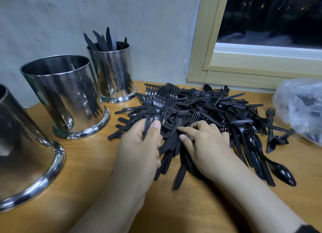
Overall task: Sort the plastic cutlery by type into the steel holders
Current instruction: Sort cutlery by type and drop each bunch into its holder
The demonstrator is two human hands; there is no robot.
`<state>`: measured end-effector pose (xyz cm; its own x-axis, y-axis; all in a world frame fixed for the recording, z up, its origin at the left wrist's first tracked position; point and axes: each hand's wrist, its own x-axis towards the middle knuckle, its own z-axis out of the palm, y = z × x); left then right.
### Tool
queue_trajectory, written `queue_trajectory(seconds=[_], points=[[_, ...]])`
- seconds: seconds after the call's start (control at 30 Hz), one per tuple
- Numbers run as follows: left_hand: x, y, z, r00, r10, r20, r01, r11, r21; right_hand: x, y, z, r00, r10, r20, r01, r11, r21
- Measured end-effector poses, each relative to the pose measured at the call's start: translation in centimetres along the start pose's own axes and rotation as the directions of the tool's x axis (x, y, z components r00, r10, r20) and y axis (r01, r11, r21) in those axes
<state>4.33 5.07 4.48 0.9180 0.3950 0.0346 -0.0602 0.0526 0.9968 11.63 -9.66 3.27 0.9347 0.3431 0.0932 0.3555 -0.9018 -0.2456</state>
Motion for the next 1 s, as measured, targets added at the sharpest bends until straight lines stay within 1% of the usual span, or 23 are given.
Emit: queue_trajectory(seconds=[0.17, 0.27, 0.43, 0.57, 0.67, 0.8, 0.87, 0.93, 1.0], points=[[0.1, 0.0, 0.0, 0.999, 0.017, -0.035, -0.018, 0.999, -0.026, 0.1, 0.0, 0.3, 1.000, 0.015, 0.002, -0.015, 0.997, 0.082], [0.0, 0.1, 0.1, 0.998, 0.012, -0.057, -0.015, 0.999, -0.040, 0.1, 0.0, 0.6, 0.999, 0.025, -0.042, -0.018, 0.989, 0.147], [-0.1, 0.3, 0.0, 0.998, 0.020, -0.063, -0.023, 0.998, -0.051, 0.1, 0.2, 0.7, 0.995, 0.042, -0.089, -0.024, 0.979, 0.200], [-0.2, 0.5, -0.1, 0.998, 0.029, -0.055, -0.032, 0.998, -0.055, 0.2, 0.6, 0.8, 0.981, 0.100, -0.164, -0.041, 0.943, 0.330], [-0.3, 0.6, -0.1, 0.998, 0.024, -0.050, -0.027, 0.998, -0.063, 0.2, 0.9, 0.4, 0.948, 0.172, -0.267, -0.026, 0.880, 0.474], [-0.2, 0.5, -0.2, 0.999, 0.018, -0.043, -0.021, 0.998, -0.066, 0.0, 1.2, -0.8, 0.908, 0.277, -0.315, -0.028, 0.789, 0.614], [-0.1, 0.2, -0.2, 0.999, 0.016, -0.039, -0.018, 0.998, -0.063, 0.0, 1.3, -1.1, 0.891, 0.312, -0.331, -0.006, 0.735, 0.678], [-0.1, 0.1, -0.1, 1.000, 0.009, -0.026, -0.011, 0.998, -0.054, -0.2, 1.0, -1.4, 0.890, 0.320, -0.324, 0.049, 0.641, 0.766], [0.0, 0.1, 0.0, 1.000, -0.011, -0.012, 0.011, 0.998, -0.058, -0.5, 0.4, -1.7, 0.921, 0.282, -0.267, 0.106, 0.480, 0.871]])
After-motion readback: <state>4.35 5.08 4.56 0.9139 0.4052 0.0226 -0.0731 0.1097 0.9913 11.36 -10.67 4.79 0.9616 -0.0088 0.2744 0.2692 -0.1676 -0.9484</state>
